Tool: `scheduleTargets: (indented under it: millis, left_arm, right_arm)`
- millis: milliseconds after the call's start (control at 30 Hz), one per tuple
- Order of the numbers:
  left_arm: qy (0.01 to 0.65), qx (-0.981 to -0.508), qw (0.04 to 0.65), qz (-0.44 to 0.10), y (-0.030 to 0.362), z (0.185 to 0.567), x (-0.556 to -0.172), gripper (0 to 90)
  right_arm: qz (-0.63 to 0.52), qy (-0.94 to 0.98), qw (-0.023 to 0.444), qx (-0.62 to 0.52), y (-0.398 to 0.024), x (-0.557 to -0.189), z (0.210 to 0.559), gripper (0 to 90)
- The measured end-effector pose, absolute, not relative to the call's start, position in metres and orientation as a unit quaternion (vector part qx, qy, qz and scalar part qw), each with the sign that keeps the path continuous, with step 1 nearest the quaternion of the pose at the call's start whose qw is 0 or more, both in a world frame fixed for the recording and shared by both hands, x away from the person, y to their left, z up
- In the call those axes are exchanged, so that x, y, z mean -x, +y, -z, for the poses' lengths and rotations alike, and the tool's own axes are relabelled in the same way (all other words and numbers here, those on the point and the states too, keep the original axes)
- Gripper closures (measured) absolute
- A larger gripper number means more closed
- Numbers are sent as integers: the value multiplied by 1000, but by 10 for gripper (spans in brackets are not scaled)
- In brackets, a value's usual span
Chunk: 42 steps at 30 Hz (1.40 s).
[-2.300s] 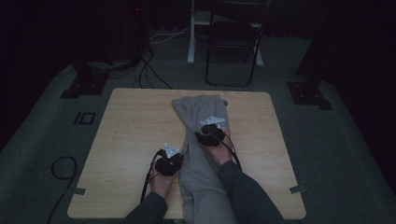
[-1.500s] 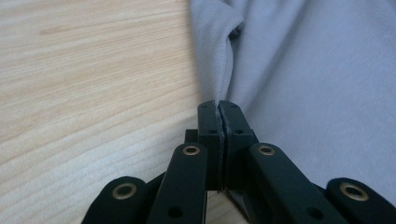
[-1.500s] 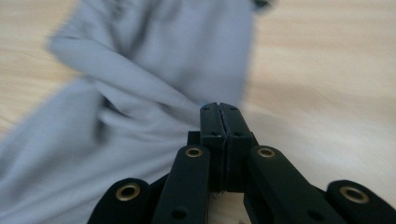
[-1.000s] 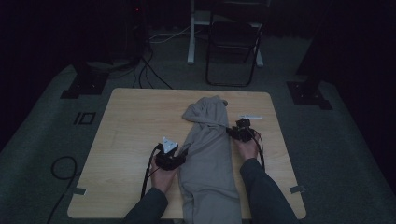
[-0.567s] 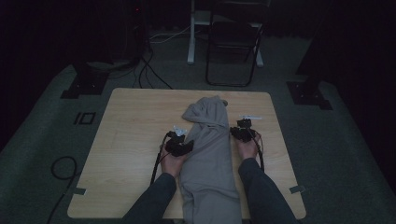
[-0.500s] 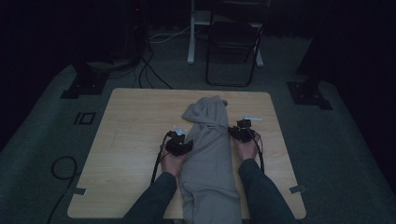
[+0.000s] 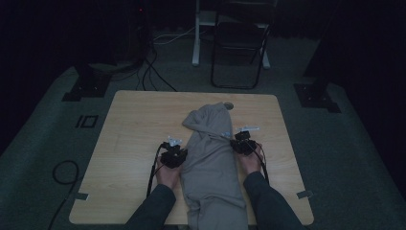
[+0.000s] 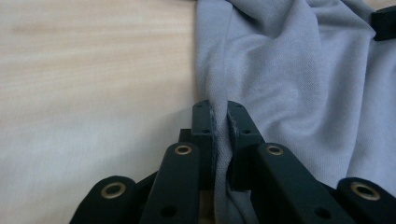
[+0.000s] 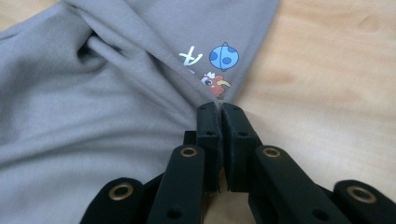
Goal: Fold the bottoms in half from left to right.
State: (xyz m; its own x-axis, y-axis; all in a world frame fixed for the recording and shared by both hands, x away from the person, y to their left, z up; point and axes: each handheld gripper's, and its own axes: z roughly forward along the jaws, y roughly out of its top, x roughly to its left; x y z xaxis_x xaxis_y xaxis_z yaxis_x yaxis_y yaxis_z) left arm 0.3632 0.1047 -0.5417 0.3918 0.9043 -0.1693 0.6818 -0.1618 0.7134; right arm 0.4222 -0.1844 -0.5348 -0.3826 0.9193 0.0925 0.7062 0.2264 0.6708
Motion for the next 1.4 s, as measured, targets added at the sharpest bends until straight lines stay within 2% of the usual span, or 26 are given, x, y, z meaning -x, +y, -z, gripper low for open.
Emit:
scheduleTargets:
  millis: [233, 367, 400, 467, 567, 700, 800, 1000, 1033, 1067, 1100, 1167, 1233, 1300, 1400]
  left_arm:
    - [521, -749, 388, -127, 120, 544, -317, 839]
    - [501, -756, 399, -133, 125, 546, -296, 829]
    - [500, -757, 400, -133, 125, 546, -295, 798]
    - [505, -753, 400, -133, 126, 546, -296, 791]
    - [510, -750, 398, -138, 125, 546, -298, 791]
    - [511, -750, 395, -145, 124, 546, -298, 791]
    - [512, -749, 393, -150, 123, 546, -297, 787]
    - [515, -747, 392, -151, 124, 546, -297, 776]
    - [516, -747, 392, -151, 123, 546, -297, 776]
    - [516, -746, 392, -153, 123, 546, -297, 777]
    - [516, -746, 393, -154, 123, 546, -297, 780]
    - [517, -744, 394, -154, 124, 546, -296, 786]
    - [518, -743, 395, -156, 124, 546, -296, 791]
    - [519, -743, 394, -155, 124, 546, -296, 793]
    - [519, -742, 393, -158, 123, 546, -296, 793]
  right_arm:
    - [-331, 782, 147, -507, -182, -371, 535, 871]
    - [-324, 793, 139, -496, -183, -352, 533, 866]
    - [-311, 800, 148, -491, -183, -346, 528, 791]
    - [-316, 800, 175, -479, -181, -345, 522, 706]
    - [-359, 798, 191, -446, -167, -352, 502, 635]
    - [-386, 814, 184, -393, -129, -374, 487, 619]
    - [-384, 833, 172, -361, -96, -392, 490, 608]
    - [-352, 864, 158, -325, -44, -416, 507, 494]
    - [-334, 872, 160, -320, -38, -419, 512, 508]
    - [-314, 878, 175, -316, -33, -422, 516, 571]
    - [-304, 880, 180, -317, -32, -425, 519, 696]
    - [-312, 872, 170, -337, -41, -432, 515, 863]
    - [-346, 850, 158, -364, -58, -437, 503, 880]
    - [-385, 815, 158, -403, -89, -445, 488, 883]
    - [-413, 766, 134, -474, -136, -463, 479, 882]
